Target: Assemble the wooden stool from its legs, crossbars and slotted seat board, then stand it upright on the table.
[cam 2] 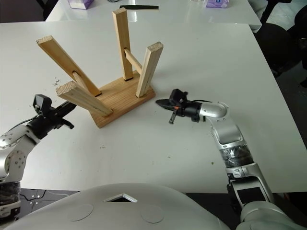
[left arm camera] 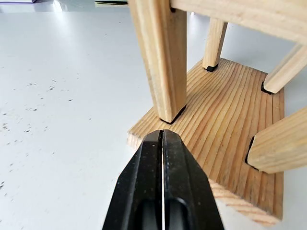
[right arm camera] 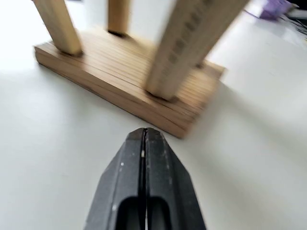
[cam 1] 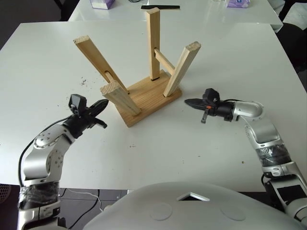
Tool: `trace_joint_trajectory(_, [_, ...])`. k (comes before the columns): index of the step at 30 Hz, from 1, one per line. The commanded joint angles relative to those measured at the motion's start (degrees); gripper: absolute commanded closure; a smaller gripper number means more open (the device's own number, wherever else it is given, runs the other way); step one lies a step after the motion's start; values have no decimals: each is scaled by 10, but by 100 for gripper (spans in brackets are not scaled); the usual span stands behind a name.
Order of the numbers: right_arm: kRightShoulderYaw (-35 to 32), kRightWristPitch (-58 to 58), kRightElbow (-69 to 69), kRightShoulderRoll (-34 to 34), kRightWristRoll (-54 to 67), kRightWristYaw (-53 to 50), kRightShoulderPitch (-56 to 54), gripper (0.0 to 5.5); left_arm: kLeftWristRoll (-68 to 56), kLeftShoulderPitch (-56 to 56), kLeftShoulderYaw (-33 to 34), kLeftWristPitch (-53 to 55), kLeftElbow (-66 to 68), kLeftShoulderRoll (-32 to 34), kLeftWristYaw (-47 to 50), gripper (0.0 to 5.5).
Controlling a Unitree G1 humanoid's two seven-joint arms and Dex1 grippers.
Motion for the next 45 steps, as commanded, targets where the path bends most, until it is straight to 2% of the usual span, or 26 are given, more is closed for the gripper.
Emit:
trace_joint_trajectory(1, [-7,-32,97,26,-31,-43,-79,550,13,46,4,20,-12,24,-20,548])
trace_joint_trajectory(6, [13,-66,204,48,-49,-22,-129,550,40,71,-39,22,-23,25,-38,548])
trace_joint_trajectory(15, [14,-83,321,69,-44,62,-188,550,84,14,-137,9,21,-10,-39,548])
trace_joint_trajectory(23, [-4,-104,369,88,-44,83,-212,550,86,9,-128,3,30,-2,-44,548])
trace_joint_trajectory(32, [-11,-137,396,51,-62,82,-220,550,77,30,-116,10,1,17,-58,548])
trace_joint_trajectory(45, [-24,-174,532,117,-74,59,-286,550,96,-9,-166,3,33,-7,-57,548])
